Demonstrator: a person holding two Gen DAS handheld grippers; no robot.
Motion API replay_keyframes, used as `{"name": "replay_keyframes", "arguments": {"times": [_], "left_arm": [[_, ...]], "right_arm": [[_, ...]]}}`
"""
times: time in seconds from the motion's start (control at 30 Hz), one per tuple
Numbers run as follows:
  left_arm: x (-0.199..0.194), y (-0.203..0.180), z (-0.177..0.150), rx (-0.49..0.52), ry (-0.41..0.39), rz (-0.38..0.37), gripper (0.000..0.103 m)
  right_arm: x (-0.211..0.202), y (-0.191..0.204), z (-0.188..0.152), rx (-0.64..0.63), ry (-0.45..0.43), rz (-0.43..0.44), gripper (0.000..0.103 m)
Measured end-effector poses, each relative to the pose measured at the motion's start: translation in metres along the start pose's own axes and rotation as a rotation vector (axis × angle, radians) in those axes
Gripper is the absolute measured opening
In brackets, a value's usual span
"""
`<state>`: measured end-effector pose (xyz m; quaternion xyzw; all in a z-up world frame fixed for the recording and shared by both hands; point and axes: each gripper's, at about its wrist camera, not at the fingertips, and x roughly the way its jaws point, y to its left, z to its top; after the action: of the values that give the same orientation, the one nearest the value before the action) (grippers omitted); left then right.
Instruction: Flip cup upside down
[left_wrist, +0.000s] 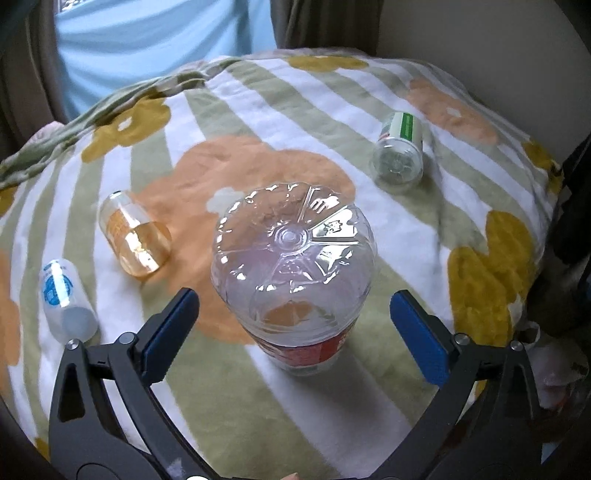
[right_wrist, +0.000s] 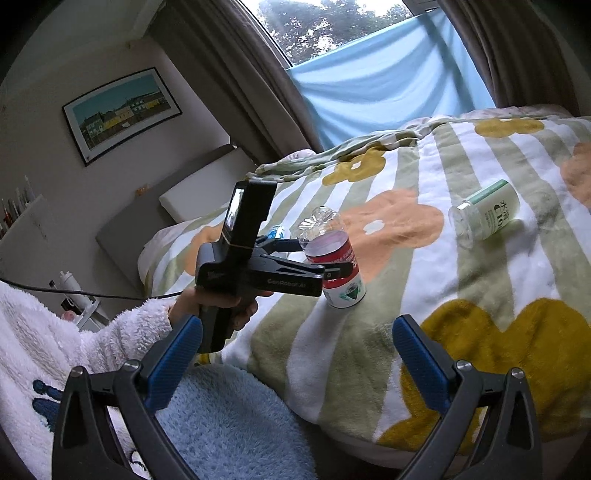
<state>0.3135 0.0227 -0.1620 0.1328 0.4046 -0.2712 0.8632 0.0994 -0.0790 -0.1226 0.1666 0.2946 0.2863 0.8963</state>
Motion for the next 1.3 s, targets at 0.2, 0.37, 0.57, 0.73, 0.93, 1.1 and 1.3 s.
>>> {"name": "replay_keyframes", "arguments": {"times": [0.2,0.37,0.57,0.73,0.93,1.1,1.3], "left_arm": [[-0.007,0.004,-0.001,-0.022,0.009,-0.012,0.103],[-0.043,0.005,-0.006,-0.034,-0.029,0.016,0.103],[-0.132,0.007,-0.011,-0.092,-0.148,0.085,0.103],[-0.215,0.005,-0.023,-0.172,-0.299,0.189,0.103],[-0.277,-0.007,-0.057,-0.261,-0.472,0.294,0.103],[-0.297,-0.014,-0.090,-0.333,-0.541,0.319,0.103],[-0.309,-0.025,-0.108,-0.328,-0.594,0.352,0.103]], "right_arm": [[0.003,0.001,-0.001,0.011,-0.001,-0.020,0.103],[-0.004,0.013,0.007,-0.018,-0.013,-0.074,0.103],[-0.027,0.050,0.031,-0.128,-0.081,-0.221,0.103],[-0.046,0.084,0.059,-0.186,-0.193,-0.426,0.103],[-0.058,0.122,0.070,-0.233,-0.326,-0.559,0.103],[-0.062,0.138,0.057,-0.243,-0.374,-0.622,0.103],[-0.062,0.146,0.038,-0.246,-0.387,-0.646,0.103]]}}
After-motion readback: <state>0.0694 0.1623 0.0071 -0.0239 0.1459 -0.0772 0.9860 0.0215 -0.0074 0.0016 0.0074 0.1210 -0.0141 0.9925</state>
